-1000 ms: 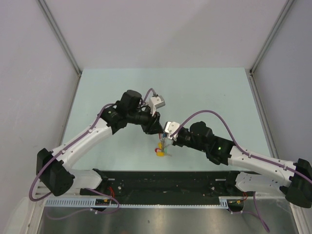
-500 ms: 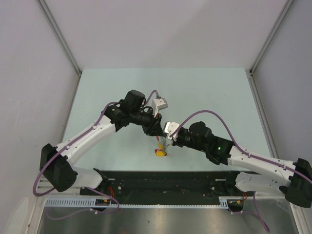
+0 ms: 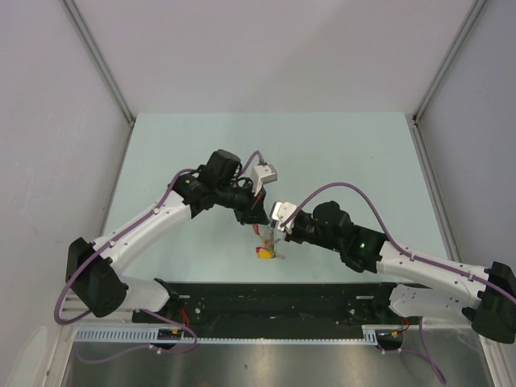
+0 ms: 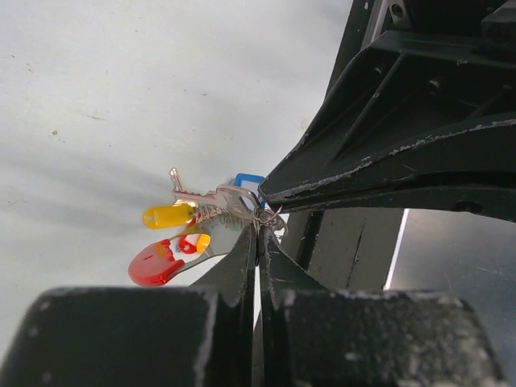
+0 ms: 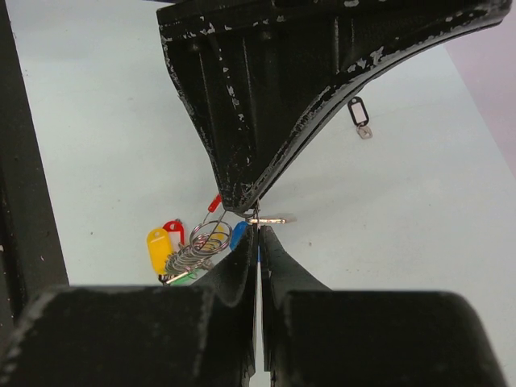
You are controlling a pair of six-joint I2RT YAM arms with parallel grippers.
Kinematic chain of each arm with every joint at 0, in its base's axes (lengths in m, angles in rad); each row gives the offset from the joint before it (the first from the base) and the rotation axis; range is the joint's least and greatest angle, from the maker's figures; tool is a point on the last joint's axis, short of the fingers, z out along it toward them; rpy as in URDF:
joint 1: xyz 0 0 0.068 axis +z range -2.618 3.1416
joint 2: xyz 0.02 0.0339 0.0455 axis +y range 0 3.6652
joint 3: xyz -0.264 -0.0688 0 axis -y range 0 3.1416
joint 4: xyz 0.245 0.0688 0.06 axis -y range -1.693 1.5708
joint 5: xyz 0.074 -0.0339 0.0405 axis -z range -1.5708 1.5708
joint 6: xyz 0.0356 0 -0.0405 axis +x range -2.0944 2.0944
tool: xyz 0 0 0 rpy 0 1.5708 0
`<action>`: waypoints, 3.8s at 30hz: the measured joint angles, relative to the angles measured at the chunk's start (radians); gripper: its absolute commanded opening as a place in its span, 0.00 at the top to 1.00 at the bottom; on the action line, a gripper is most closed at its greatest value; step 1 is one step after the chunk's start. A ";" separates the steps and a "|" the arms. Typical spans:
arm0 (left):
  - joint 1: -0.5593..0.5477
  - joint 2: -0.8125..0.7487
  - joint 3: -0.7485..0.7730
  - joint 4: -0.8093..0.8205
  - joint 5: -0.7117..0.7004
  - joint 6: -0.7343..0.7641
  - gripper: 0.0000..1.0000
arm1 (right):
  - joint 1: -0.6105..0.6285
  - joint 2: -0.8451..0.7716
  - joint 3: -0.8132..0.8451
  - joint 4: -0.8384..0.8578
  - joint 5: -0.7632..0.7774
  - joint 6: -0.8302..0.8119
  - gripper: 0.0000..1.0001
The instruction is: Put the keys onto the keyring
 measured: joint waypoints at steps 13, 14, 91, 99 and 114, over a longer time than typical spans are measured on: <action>-0.026 -0.075 -0.068 0.106 -0.077 -0.007 1.00 | 0.011 -0.015 0.010 -0.018 0.056 0.027 1.00; -0.028 -0.089 -0.075 0.117 -0.086 -0.011 1.00 | 0.011 -0.018 0.013 -0.019 0.056 0.031 1.00; -0.027 -0.473 -0.343 0.669 -0.251 -0.137 0.41 | -0.071 -0.048 -0.003 0.133 -0.090 0.011 1.00; -0.007 -0.411 -0.341 0.515 -0.237 -0.108 0.24 | -0.115 -0.031 0.006 0.041 -0.027 0.103 0.77; 0.100 -0.415 -0.333 0.370 -0.348 -0.126 0.00 | -0.571 -0.006 -0.101 -0.315 -0.014 0.703 0.44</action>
